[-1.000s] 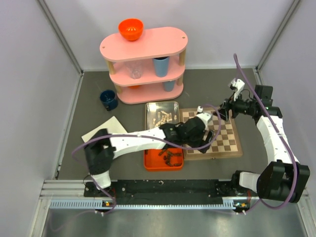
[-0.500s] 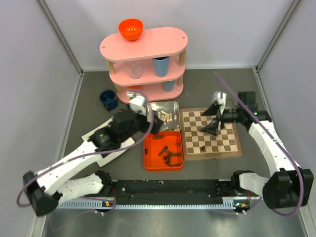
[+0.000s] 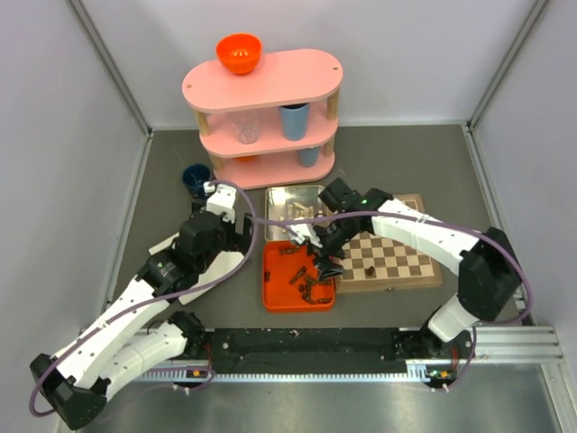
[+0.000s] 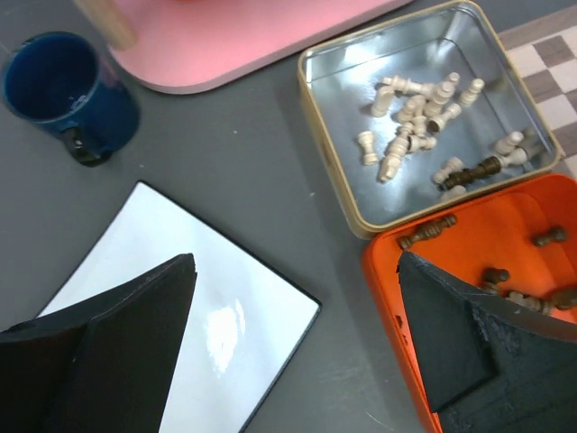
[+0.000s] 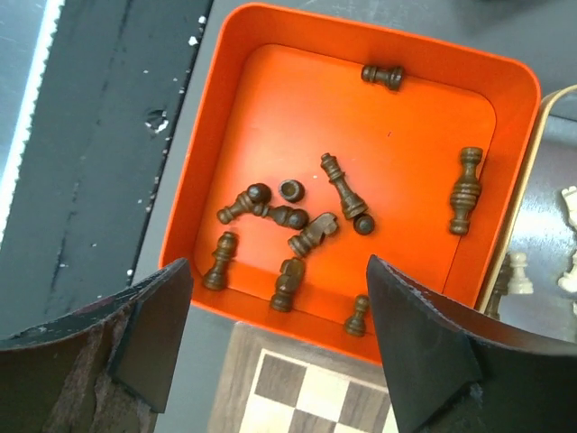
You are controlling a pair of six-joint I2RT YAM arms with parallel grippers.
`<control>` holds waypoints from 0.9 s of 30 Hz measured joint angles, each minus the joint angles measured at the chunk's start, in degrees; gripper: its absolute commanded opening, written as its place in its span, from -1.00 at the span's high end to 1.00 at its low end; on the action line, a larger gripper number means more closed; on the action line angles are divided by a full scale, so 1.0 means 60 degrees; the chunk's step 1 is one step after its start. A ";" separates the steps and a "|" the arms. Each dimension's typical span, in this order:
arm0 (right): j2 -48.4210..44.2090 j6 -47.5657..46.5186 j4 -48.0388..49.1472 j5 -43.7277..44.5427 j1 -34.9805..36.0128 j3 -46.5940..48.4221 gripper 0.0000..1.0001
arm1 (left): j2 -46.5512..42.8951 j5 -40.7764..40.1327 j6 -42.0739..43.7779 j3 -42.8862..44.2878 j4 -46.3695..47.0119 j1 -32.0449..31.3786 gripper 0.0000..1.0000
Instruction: Set up the chess pieces on the board
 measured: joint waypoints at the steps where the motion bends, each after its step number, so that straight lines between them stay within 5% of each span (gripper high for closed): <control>1: 0.0178 0.0047 -0.0007 0.0215 0.0153 0.0127 -0.38 | -0.0004 -0.0106 0.0058 0.0000 -0.0022 0.0004 -0.98; 11: 0.1887 0.0240 0.0186 0.1741 0.1239 0.1555 0.10 | -0.0849 -0.2590 0.0095 -0.0091 -0.0073 0.0455 -0.98; 20: 0.3042 0.0124 0.0619 0.2856 0.2007 0.1796 0.16 | -0.3038 -0.3945 0.0018 -0.0597 0.0229 0.1082 -0.98; 27: 0.3738 0.0138 0.0714 0.3457 0.2222 0.1963 0.21 | -0.3377 -0.4065 0.0025 -0.0699 0.0474 0.1129 -0.98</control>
